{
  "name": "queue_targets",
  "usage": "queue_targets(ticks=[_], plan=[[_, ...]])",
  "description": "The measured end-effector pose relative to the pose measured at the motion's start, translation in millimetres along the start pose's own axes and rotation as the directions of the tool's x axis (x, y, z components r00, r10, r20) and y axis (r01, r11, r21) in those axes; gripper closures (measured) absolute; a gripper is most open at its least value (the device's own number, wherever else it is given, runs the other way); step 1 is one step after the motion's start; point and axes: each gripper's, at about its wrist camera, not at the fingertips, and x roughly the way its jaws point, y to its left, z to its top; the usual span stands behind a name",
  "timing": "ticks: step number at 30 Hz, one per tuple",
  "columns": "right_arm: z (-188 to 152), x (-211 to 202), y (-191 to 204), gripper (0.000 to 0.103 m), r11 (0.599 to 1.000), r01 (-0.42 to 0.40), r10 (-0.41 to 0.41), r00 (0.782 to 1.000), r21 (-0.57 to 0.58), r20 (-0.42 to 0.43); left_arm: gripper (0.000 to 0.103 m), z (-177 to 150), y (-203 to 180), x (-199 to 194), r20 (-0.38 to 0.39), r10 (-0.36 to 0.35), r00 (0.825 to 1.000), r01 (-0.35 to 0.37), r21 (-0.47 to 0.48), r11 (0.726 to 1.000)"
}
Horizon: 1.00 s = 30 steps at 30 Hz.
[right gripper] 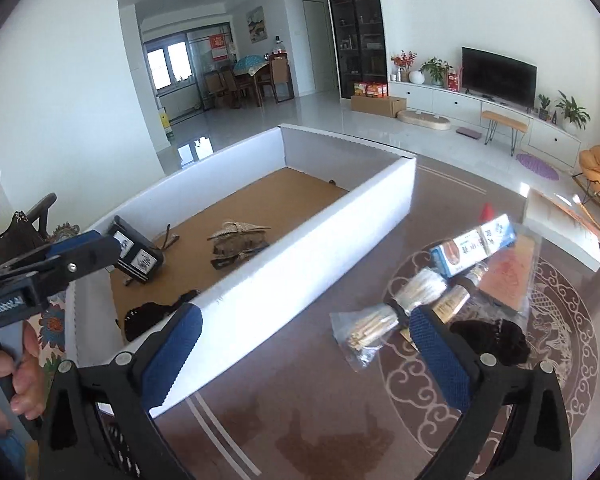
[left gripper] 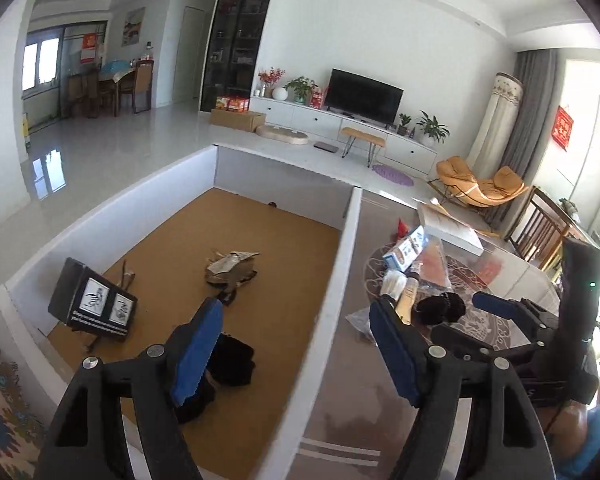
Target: Organize objects
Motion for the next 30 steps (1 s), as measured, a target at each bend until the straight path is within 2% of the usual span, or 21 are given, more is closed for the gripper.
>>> queue_targets(ticks=[2, 3, 4, 6, 9, 13, 17, 21, 25, 30], plan=[[-37, -9, -42, 0.000, 0.990, 0.136, -0.135, 0.990, 0.022, -0.046, 0.019, -16, -45, -4, -0.005, -0.106, 0.994, 0.106, 0.057, 0.993], [-56, -11, -63, 0.000, 0.979, 0.203, -0.201, 0.977, 0.024, -0.078, 0.009, -27, -64, -3, -0.017, -0.153, 0.988, 0.154, 0.076, 0.985], [-75, -13, -81, 0.000, 0.963, 0.268, -0.264, 0.958, 0.025, -0.113, 0.003, -39, -82, 2, -0.032, -0.193, 0.981, 0.195, 0.086, 0.977], [-107, -19, -115, 0.000, 0.935, 0.350, -0.337, 0.925, 0.050, -0.177, 0.003, -64, -111, 18, -0.079, -0.239, 0.968, 0.246, 0.086, 0.966], [-144, -35, -146, 0.000, 0.909, 0.401, -0.371, 0.902, 0.115, -0.220, 0.003, -105, -133, 57, -0.202, -0.205, 0.958, 0.223, 0.071, 0.972], [-162, -49, -153, 0.000, 0.896, 0.413, -0.377, 0.901, 0.161, -0.213, 0.003, -140, -138, 86, -0.287, -0.104, 0.952, 0.142, 0.113, 0.983], [-160, -48, -153, 0.000, 0.896, 0.412, -0.373, 0.901, 0.168, -0.223, 0.003, -151, -131, 89, -0.282, -0.029, 0.959, 0.077, 0.158, 0.984], [-162, -47, -157, 0.000, 0.897, 0.384, -0.335, 0.913, 0.217, -0.233, 0.003, -151, -128, 91, -0.269, 0.017, 0.963, 0.035, 0.185, 0.982], [-163, -46, -156, 0.000, 0.895, 0.389, -0.340, 0.911, 0.217, -0.234, 0.000, -155, -134, 92, -0.259, 0.064, 0.964, 0.006, 0.259, 0.966], [-163, -46, -156, 0.000, 0.895, 0.389, -0.340, 0.911, 0.217, -0.233, 0.000, -156, -134, 92, -0.260, 0.058, 0.964, 0.012, 0.260, 0.966]])
